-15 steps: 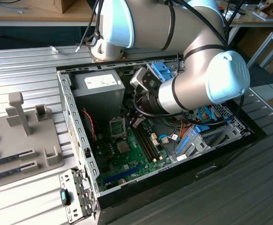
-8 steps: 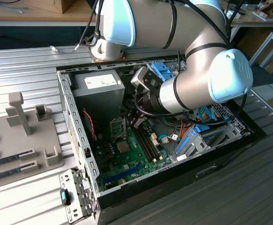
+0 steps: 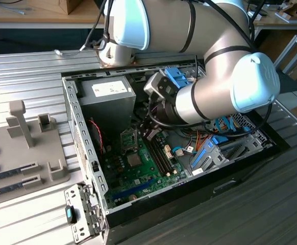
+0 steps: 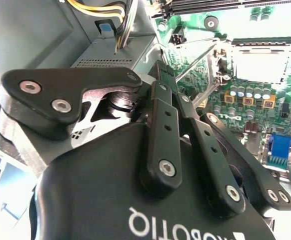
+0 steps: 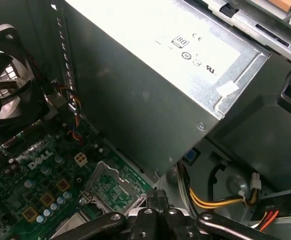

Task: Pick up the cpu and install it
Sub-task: 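Close the cpu cover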

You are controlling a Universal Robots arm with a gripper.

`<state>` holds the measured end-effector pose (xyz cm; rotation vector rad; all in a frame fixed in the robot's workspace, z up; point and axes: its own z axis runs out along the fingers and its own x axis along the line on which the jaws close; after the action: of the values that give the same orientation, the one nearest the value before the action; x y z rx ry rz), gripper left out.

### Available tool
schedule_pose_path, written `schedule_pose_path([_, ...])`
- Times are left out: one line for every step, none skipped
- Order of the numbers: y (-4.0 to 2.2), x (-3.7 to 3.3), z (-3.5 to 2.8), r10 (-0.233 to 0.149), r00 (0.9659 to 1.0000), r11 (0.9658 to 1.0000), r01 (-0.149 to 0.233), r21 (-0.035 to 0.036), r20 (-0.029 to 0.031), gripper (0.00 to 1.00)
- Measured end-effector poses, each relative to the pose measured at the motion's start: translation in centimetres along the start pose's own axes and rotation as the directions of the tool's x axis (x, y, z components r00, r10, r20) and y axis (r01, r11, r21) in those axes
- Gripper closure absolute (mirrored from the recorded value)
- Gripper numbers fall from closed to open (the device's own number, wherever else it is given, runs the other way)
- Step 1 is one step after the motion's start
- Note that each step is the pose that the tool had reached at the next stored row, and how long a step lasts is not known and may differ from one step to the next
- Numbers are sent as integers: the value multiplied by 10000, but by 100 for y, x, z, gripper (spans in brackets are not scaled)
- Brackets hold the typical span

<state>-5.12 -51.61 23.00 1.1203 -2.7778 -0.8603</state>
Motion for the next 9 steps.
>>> schedule_pose_path([-7,10,-13,-3,10000,10000,3,-1,-2,89])
schedule_pose_path([-16,22,-28,-7,10000,10000,7,-1,-4,89])
schedule_pose_path([-19,27,-35,-7,10000,10000,7,-1,-6,89])
schedule_pose_path([-22,31,-41,-9,10000,10000,9,-2,-6,89])
schedule_pose_path([-26,37,-50,-12,10000,10000,12,-3,-6,89])
schedule_pose_path([-31,46,-63,-16,10000,10000,16,-3,-9,89])
schedule_pose_path([-39,58,-80,-20,10000,10000,20,-4,-11,89])
schedule_pose_path([-46,67,-91,-22,10000,10000,22,-5,-13,89])
schedule_pose_path([-52,73,-98,-22,10000,10000,22,-5,-14,89])
